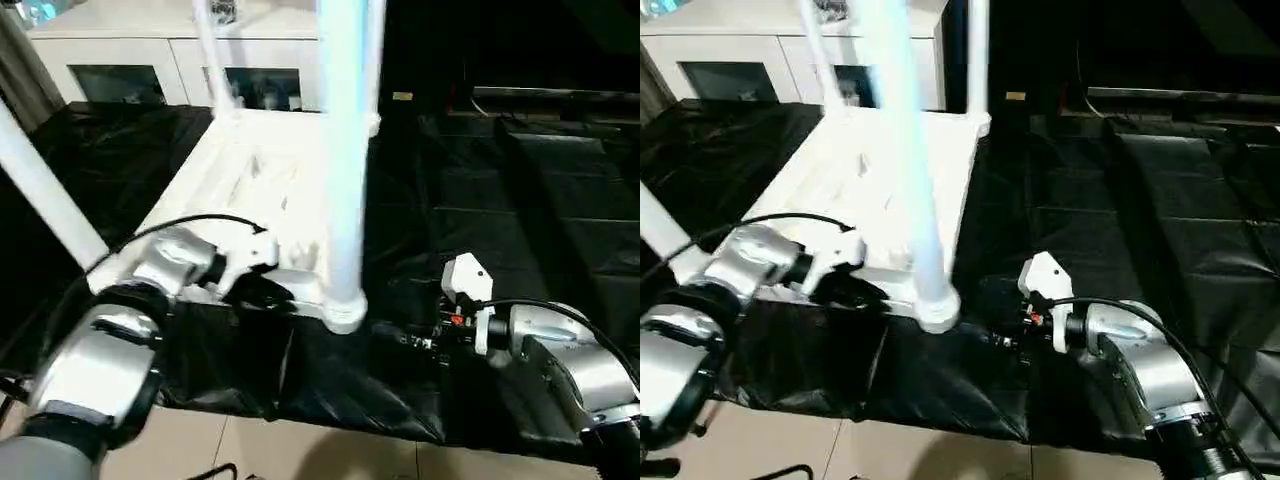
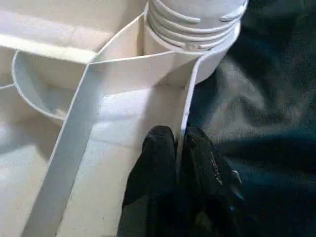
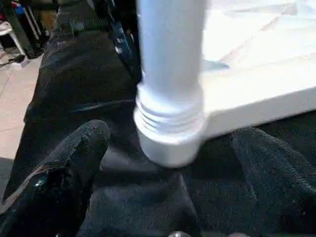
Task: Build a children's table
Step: Rotate table base, then rotate leg to tighten
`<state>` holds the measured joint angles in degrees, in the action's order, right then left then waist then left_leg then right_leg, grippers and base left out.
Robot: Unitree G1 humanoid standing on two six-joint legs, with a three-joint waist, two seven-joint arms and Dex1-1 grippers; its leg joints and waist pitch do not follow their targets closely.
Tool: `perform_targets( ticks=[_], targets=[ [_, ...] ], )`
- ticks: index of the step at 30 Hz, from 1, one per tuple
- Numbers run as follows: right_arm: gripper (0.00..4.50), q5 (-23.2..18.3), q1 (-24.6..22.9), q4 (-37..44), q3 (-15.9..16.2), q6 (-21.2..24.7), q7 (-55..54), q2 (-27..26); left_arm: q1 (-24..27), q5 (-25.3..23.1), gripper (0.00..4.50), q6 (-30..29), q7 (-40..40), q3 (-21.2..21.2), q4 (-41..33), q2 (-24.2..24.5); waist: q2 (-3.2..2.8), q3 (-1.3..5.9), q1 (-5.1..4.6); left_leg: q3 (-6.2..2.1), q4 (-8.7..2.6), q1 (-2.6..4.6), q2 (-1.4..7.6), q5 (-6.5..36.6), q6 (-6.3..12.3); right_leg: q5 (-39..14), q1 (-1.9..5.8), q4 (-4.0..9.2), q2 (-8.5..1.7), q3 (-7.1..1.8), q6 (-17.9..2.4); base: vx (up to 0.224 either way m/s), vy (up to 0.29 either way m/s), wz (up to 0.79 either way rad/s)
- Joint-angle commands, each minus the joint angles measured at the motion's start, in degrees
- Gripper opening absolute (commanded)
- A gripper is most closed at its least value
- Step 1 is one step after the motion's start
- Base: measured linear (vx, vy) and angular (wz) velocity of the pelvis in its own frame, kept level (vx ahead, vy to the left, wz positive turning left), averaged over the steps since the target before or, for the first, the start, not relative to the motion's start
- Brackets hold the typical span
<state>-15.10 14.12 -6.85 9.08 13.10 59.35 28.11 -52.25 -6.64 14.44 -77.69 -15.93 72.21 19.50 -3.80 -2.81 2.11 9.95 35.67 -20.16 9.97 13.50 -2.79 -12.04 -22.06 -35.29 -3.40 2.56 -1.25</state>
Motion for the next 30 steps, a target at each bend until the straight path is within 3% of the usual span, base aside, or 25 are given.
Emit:
perform_targets(
  ticks=[1,2,3,9,13,15,16,21,30],
  targets=[
    [4.50,0.31,1.00,0.62,-0.44,-0.50,-0.38,-0.08,2.01,0.31,0.08,-2.90,3.06,0.63,1.20,-0.62,0.75,3.43,0.35,-1.05,-4.31,-0.21,3.18,4.42,5.11,-1.59,3.44,3.91,-5.28,-2.58,-17.43,0.000,0.000,0.00],
    [4.50,0.56,1.25,0.15,-0.76,-0.99,-1.21,-0.53,2.70,0.34,0.04,-4.32,4.89,1.07,0.22,-2.37,1.27,3.34,0.31,-1.03,-4.42,-0.27,3.22,4.52,5.07,-2.72,3.44,4.00,-5.27,-2.65,-17.19,0.000,0.000,0.00],
    [4.50,0.56,1.25,0.15,-0.76,-0.99,-1.21,-0.53,2.70,0.34,0.01,-4.32,4.89,1.07,0.22,-2.37,1.07,3.23,0.30,-1.06,-4.46,-0.17,3.26,4.94,5.00,-4.24,3.32,4.21,-5.31,-2.64,-16.98,0.000,0.000,0.00],
    [4.50,1.81,1.97,-1.23,-0.83,-1.99,-3.36,-1.17,6.24,1.01,0.01,-1.62,7.30,1.15,-5.51,-5.57,1.47,3.31,0.14,-1.13,-4.46,-0.35,3.18,3.86,5.72,-4.38,3.32,4.20,-5.19,-2.69,-15.95,0.000,0.000,0.00],
    [4.50,4.34,3.52,-3.79,0.02,-2.81,-6.17,-2.08,8.04,0.16,0.01,-0.89,8.75,0.40,-7.81,-5.89,1.35,3.25,-0.04,-1.13,-4.62,-0.24,3.32,4.48,5.51,-5.79,3.04,4.34,-5.21,-2.67,-15.70,0.000,0.000,0.00],
    [4.50,7.05,5.75,-6.91,1.23,-3.35,-9.38,-3.40,9.17,-0.93,0.01,-0.53,9.58,-0.22,-8.75,-5.55,1.73,3.35,-0.15,-1.14,-4.64,-0.14,3.39,3.71,5.29,-5.12,2.85,4.10,-5.23,-2.68,-15.67,0.000,0.000,0.00],
    [4.50,7.89,6.66,-8.19,1.82,-3.95,-10.06,-3.98,9.47,-1.26,0.01,-0.47,9.98,-0.36,-8.85,-5.44,1.58,3.30,-0.21,-1.15,-4.72,-0.14,3.35,3.68,5.14,-5.20,2.81,4.12,-5.22,-2.66,-15.69,0.000,0.000,0.00],
    [4.50,9.03,9.35,-11.83,2.83,-5.40,-10.80,-5.93,10.36,-1.29,0.01,-1.16,10.37,-0.25,-10.33,-5.17,2.04,3.30,-0.05,-0.98,-4.69,-0.07,3.48,3.49,5.26,-3.14,2.86,3.86,-5.42,-2.81,-16.00,0.000,0.000,0.00],
    [3.73,10.68,13.77,-19.40,3.79,-8.89,-10.62,-8.20,10.76,-0.87,0.00,-3.23,7.67,-0.20,-11.87,-3.79,2.40,3.25,-0.10,-0.84,-4.69,-0.18,3.45,2.85,5.65,-1.77,2.90,3.68,-5.54,-2.84,-16.43,0.000,0.000,0.00]
  ],
)
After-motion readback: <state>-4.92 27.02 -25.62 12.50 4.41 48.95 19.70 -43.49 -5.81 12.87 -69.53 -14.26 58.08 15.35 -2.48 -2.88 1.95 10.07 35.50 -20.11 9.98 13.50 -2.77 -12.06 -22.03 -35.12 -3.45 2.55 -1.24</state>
